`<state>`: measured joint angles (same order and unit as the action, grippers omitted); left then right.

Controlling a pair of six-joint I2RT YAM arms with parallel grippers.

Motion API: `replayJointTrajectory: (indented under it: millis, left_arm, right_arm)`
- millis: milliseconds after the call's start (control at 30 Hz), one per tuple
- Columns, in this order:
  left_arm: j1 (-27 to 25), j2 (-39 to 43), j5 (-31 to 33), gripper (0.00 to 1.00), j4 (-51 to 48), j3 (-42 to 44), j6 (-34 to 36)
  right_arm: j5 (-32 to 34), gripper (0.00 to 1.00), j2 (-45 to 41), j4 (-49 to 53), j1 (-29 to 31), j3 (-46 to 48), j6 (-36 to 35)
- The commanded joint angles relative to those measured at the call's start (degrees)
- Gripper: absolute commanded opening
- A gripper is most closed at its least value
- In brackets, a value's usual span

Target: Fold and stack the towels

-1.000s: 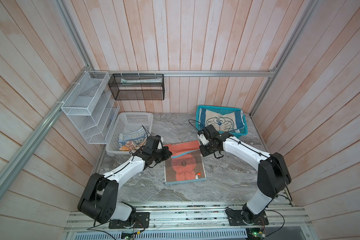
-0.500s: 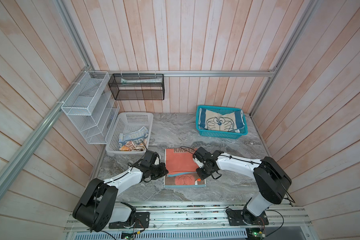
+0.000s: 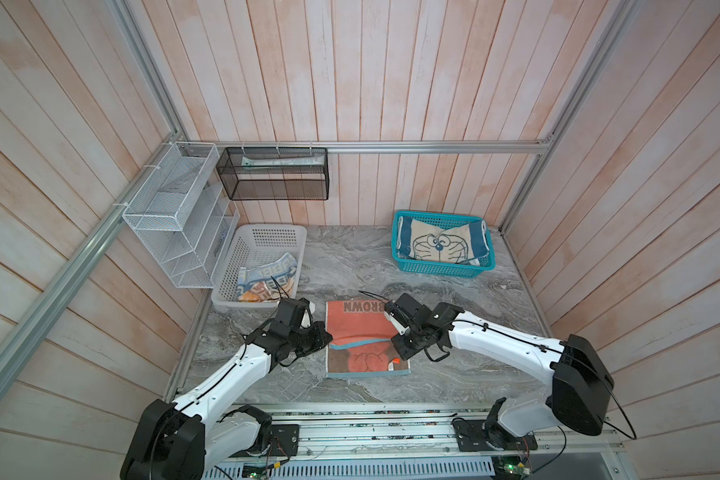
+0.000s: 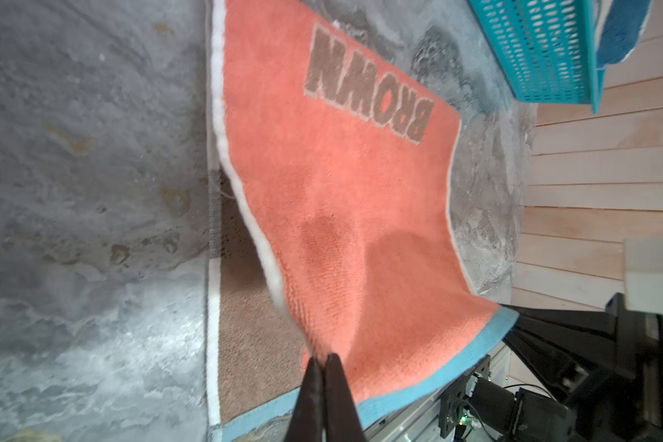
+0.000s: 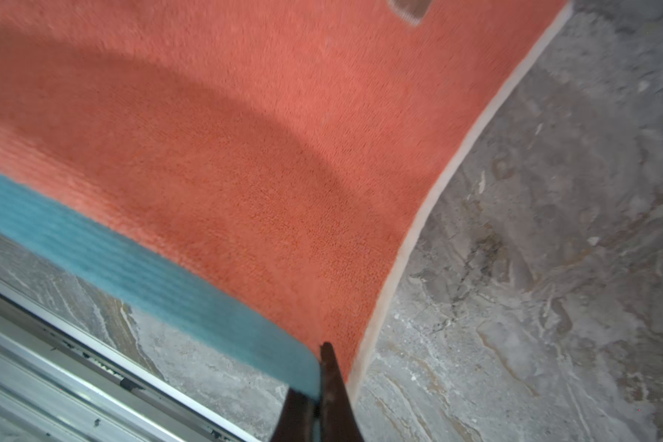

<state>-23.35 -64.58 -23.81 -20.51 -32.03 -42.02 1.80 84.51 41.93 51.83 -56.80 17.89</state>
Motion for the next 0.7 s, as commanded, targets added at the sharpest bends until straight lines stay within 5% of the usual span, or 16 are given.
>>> replayJointTrajectory:
  millis: [0,67,100,167,233,667]
  left_arm:
    - [0.3,-1.4,-0.4,0.00,-0.1,5.2,-0.3]
    - [0.3,-2.2,-1.8,0.00,2.3,7.6,-1.1]
    - [0.3,-2.8,-2.3,0.03,2.7,8.1,-1.4]
    - [0.3,-3.4,-1.4,0.20,0.7,7.6,-0.9]
    - [0.3,-2.3,1.7,0.34,-3.1,6.5,-0.6]
    - [0.2,3.3,3.7,0.35,-8.8,3.5,-0.4]
  right_arm:
    - [-2.4,0.00,2.8,-0.2,1.9,3.9,2.9]
    - [-3.1,0.00,4.1,-0.8,3.4,4.8,2.9]
    - [-3.4,0.09,4.6,-0.8,3.8,4.9,2.9]
    - [-3.2,0.29,4.6,0.0,4.1,4.5,2.9]
    - [-3.8,0.37,3.4,1.2,4.1,3.6,2.7]
    - [-16.8,0.43,-6.6,-3.8,0.9,7.0,3.9]
